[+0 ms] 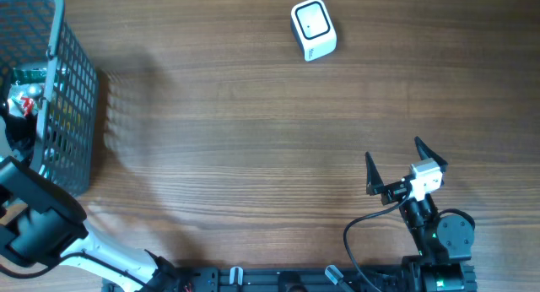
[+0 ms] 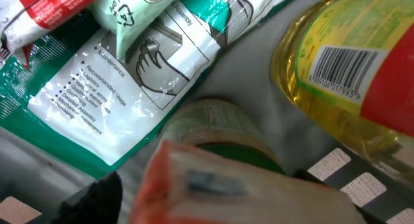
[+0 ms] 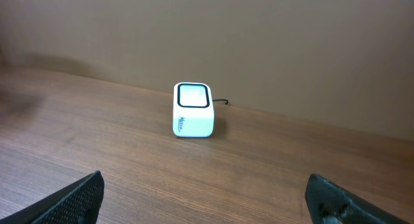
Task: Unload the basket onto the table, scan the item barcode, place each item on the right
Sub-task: 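Grasp the red-white snack pack in the basket with the left gripper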
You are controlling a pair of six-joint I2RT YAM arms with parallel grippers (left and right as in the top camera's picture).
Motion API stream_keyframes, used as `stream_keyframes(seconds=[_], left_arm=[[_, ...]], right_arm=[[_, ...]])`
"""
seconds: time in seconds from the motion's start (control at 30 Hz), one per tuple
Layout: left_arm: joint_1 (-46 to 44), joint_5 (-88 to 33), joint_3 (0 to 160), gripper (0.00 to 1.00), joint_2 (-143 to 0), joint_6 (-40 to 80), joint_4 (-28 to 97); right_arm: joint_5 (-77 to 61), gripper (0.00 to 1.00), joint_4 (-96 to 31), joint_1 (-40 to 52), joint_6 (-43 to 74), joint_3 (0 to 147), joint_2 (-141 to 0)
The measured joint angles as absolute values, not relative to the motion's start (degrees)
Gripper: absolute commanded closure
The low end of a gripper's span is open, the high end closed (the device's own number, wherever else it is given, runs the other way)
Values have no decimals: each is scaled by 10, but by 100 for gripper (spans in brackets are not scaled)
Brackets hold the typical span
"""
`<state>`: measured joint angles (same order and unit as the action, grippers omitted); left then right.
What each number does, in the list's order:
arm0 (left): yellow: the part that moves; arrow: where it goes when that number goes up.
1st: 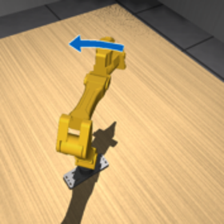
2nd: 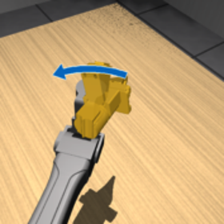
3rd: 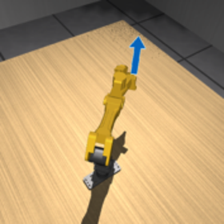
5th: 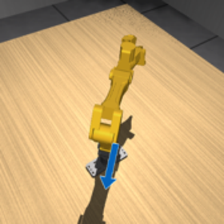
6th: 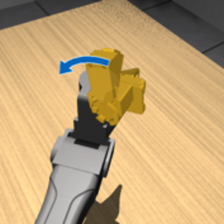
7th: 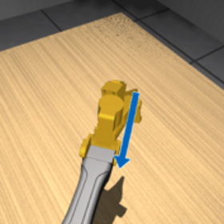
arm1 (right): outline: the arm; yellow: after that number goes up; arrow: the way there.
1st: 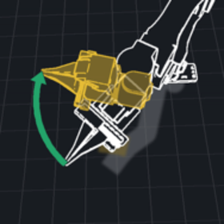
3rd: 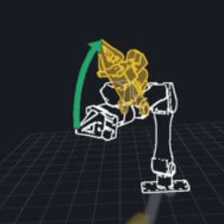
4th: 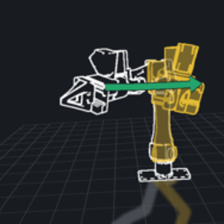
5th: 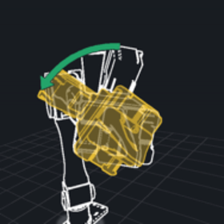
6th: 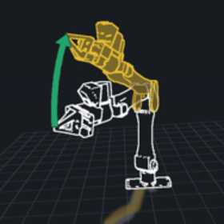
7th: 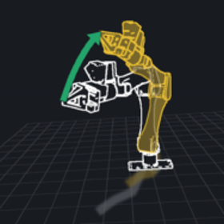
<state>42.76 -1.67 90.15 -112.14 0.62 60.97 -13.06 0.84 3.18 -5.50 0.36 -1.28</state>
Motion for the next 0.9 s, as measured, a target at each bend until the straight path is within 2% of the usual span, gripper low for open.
stream_keyframes(seconds=[0.07,0.17,0.53,0.9], left_arm=[[428,-19,901,53,-1121,7,607],[428,-19,901,57,-1121,4,606],[428,-21,908,55,-1080,3,614],[428,-90,942,53,-813,36,586]], right_arm=[[-131,0,8,32,-55,4,-13],[-131,0,8,32,-55,4,-13],[-131,0,8,32,-55,4,-13],[-131,1,8,32,-55,4,-13]])
